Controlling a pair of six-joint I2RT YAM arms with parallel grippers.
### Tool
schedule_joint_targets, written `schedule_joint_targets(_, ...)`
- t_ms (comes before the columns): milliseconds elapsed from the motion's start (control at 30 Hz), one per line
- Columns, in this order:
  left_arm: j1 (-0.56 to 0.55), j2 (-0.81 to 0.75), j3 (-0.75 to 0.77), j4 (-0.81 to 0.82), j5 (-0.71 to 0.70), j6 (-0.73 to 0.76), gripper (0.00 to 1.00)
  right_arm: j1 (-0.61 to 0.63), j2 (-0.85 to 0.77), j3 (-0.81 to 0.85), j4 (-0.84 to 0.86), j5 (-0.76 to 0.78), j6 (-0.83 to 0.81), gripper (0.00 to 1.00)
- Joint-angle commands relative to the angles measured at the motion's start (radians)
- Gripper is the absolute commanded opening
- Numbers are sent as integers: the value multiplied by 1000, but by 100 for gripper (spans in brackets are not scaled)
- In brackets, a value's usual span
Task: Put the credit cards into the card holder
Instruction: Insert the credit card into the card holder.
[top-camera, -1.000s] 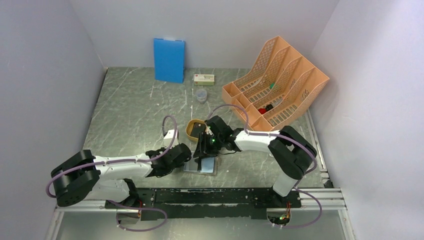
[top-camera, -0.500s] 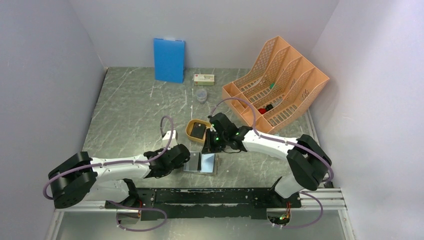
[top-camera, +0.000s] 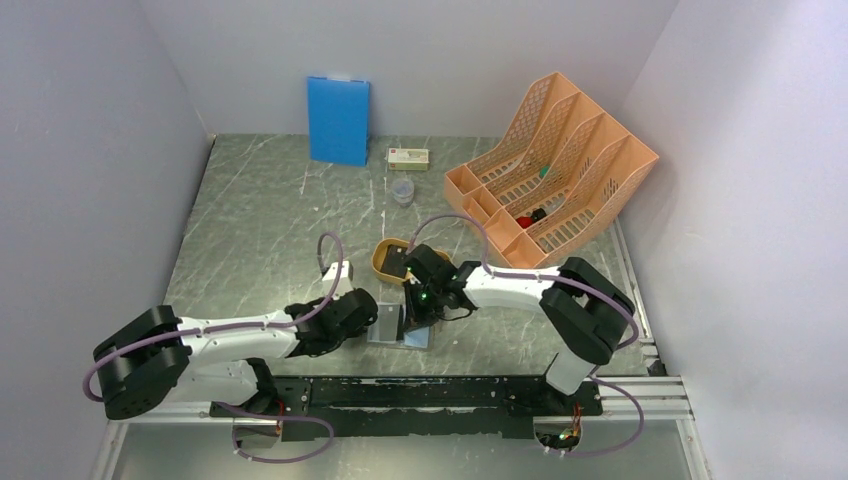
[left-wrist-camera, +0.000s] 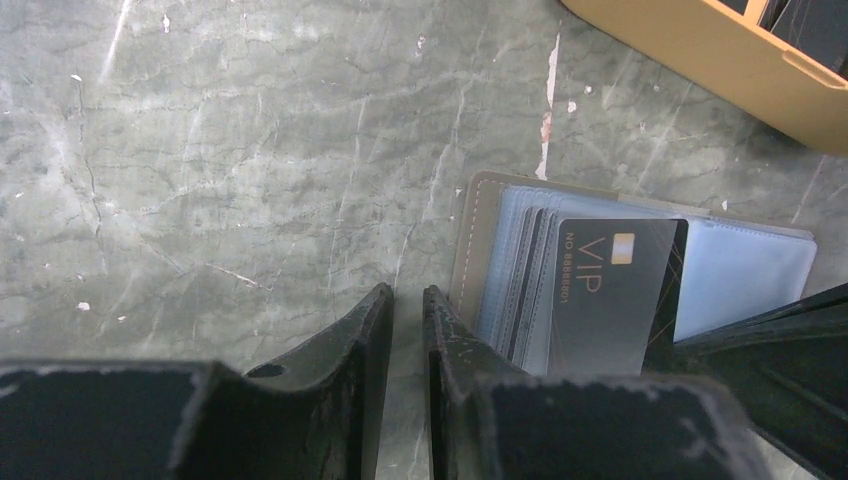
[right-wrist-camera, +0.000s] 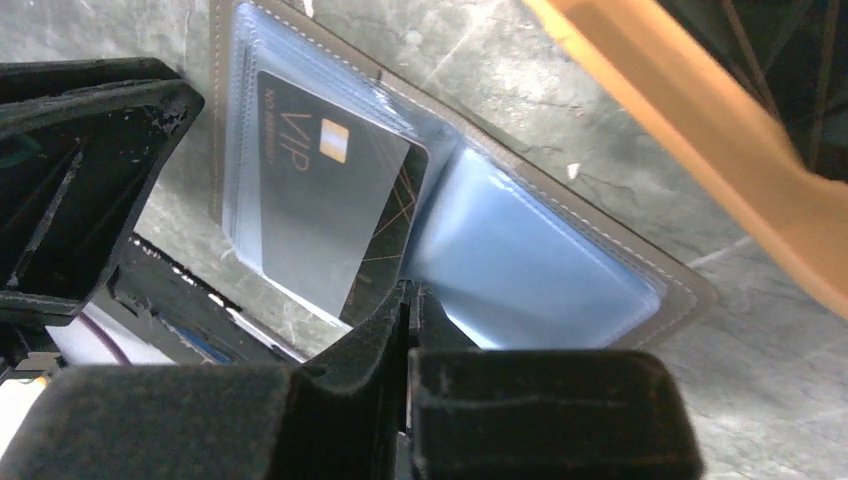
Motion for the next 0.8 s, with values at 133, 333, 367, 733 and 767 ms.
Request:
schedule_joint_targets(133,3,21,-63,-67,94,15,24,25,57,36,-16,12,9,3)
schedule_joint_targets(333,4,25,-68,-44,113,27,22,41,65,60,1,4,25,1)
schedule_joint_targets(367,4,24,-70,-37,117,29,22,42,65,64,5,2,26,1)
schedule_joint_targets(733,2,8,-90,15,144,49,17,55,64,88,54,-17,22,0)
schedule_joint_targets(767,3,1,-92,12,141,48,17,56,58,88,57,-17,18,0)
